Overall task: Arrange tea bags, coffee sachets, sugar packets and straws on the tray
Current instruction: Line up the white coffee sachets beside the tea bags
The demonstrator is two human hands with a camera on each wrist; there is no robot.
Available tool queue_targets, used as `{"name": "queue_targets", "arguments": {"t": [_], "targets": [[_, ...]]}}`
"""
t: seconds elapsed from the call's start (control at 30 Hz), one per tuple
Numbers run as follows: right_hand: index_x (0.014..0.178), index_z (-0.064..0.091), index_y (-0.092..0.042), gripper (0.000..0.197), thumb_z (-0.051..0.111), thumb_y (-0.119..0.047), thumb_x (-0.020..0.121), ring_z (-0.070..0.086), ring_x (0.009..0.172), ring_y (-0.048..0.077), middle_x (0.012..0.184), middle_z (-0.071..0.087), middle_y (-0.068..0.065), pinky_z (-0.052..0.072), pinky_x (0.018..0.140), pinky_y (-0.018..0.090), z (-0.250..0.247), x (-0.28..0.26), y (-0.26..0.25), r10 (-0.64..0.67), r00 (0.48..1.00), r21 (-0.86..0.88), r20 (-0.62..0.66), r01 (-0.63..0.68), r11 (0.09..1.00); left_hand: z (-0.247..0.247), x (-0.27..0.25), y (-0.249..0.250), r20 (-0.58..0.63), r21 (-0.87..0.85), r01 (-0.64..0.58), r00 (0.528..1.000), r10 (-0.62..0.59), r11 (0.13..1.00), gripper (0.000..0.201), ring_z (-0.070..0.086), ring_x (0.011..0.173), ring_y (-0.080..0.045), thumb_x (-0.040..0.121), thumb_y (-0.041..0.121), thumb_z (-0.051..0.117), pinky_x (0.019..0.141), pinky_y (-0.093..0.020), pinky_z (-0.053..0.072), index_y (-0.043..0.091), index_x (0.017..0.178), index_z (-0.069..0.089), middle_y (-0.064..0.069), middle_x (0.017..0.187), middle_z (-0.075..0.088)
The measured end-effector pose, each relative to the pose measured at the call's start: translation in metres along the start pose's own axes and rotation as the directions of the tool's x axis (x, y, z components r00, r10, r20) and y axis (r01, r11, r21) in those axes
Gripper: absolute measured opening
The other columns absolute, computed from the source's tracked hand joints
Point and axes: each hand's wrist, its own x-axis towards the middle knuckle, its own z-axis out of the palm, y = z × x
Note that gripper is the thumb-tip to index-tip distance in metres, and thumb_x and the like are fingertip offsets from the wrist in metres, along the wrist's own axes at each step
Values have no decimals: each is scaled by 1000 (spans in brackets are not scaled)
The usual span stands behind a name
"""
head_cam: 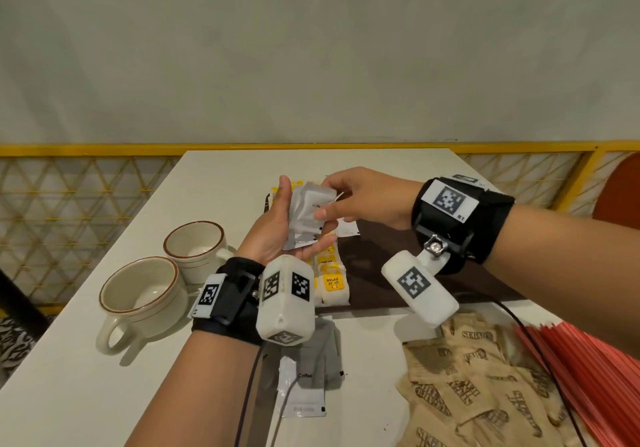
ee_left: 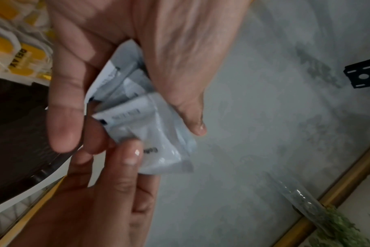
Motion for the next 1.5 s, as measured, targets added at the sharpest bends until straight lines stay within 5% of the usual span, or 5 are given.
{"name": "queue_targets", "arguments": {"t": [0.17,0.4,0.7,1.33,1.5], "targets": [[116,52,-4,20,49,-2,97,64,87,21,102,61,13,57,84,32,-27,5,15,96,991,528,-90,-34,849,-8,5,3,-111,-50,-44,993,38,998,56,66,64,-17,86,64,44,54,-33,58,14,103,61,-2,79,57],[122,54,-6,28,51,1,94,60,91,26,107,59,17,57,78,41,-22,23,79,475,879,287,-49,-443,849,-18,10,7,-91,-74,-55,995,48,996,56,65,56,-14,85,67,43,53,-30,57,16,100,62,0,68,60],[104,61,-8,28,67,8,81,62,73,17,96,60,12,57,57,21,0,44,96,436,874,270,-214,-377,886,-20,15,4,-99,2,-8,995,8,1000,60,67,66,-16,79,71,45,57,-34,56,18,100,65,1,72,63],[118,46,-9,51,74,3,77,62,64,18,78,63,11,57,59,27,5,44,108,458,868,276,-193,-400,874,-19,18,8,-92,-38,60,994,-64,997,60,67,57,-16,80,72,44,50,-33,56,18,96,66,1,75,58],[134,48,-8,64,74,4,76,62,90,25,98,56,7,57,61,25,4,46,106,429,879,215,-208,-386,897,-19,17,7,-83,-56,51,995,-56,997,60,66,56,-16,81,71,44,50,-32,56,18,98,65,1,66,61]]}}
